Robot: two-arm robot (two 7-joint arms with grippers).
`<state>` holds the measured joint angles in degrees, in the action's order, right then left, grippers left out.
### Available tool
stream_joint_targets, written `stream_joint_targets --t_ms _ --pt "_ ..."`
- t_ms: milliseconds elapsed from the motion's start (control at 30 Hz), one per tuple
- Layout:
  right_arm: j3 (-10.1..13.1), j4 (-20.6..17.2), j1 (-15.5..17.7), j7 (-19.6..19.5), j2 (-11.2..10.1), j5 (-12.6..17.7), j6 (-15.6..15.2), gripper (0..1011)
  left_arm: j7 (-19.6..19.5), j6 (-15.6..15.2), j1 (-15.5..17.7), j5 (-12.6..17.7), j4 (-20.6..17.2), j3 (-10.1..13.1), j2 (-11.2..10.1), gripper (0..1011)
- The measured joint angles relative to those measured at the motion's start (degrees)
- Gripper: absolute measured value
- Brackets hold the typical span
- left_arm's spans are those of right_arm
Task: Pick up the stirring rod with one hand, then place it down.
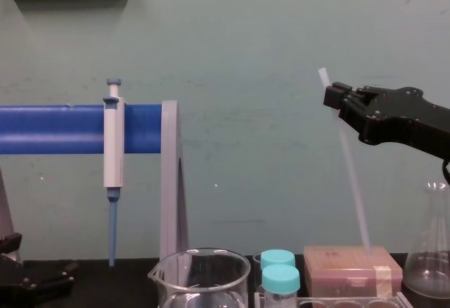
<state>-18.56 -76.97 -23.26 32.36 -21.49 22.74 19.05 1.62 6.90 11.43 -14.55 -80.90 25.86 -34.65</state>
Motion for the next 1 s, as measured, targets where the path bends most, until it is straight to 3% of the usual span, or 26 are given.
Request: stream_joint_targets --t_ms 500,1000 --pt "2.2 -0.5 3.0 -2.0 0.7 -3.6 6.2 68 0.0 0.0 0.0 0.0 0.0 0.0 0.0 1000" --pt "3.5 -1.4 5.4 -2.0 1.5 -4.3 7.4 68 0.0 0.0 0.0 0.0 0.0 0.0 0.0 1000"
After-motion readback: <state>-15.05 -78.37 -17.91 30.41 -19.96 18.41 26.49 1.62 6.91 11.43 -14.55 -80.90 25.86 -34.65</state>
